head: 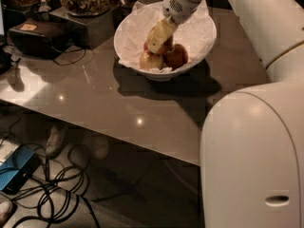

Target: Pick apple from white bowl

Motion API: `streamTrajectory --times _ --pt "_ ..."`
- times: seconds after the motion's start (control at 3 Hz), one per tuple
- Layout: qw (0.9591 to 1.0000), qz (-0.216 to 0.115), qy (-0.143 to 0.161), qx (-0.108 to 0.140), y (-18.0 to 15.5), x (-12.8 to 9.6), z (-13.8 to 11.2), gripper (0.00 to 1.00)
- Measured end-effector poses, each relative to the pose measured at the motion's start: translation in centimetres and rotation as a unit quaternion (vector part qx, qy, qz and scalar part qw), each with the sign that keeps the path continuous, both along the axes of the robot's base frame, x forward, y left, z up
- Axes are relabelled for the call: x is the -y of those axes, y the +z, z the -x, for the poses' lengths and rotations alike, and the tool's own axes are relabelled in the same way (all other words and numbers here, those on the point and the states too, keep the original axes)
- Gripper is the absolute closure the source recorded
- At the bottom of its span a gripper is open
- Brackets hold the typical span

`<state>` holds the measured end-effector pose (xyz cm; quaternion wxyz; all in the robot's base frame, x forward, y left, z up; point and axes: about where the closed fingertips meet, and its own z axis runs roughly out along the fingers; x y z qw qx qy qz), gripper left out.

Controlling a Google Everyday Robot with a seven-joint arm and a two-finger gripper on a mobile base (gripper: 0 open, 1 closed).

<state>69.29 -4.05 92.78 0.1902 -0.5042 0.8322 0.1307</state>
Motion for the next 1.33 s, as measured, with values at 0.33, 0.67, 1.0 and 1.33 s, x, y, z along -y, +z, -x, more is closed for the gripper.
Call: streamTrajectory --times 0.33,0.67,1.0,1.33 --pt "0.9997 -0.007 0.020 0.010 2.8 -0.6 1.6 1.00" --pt "0.9981 -0.023 0.049 0.027 6.1 -1.3 3.5 1.00" --pt "0.9929 -0.048 0.100 0.042 8.9 -2.2 5.7 1.00" --pt "0.9839 -0.069 0.151 0.067 11.3 -2.9 7.5 1.00"
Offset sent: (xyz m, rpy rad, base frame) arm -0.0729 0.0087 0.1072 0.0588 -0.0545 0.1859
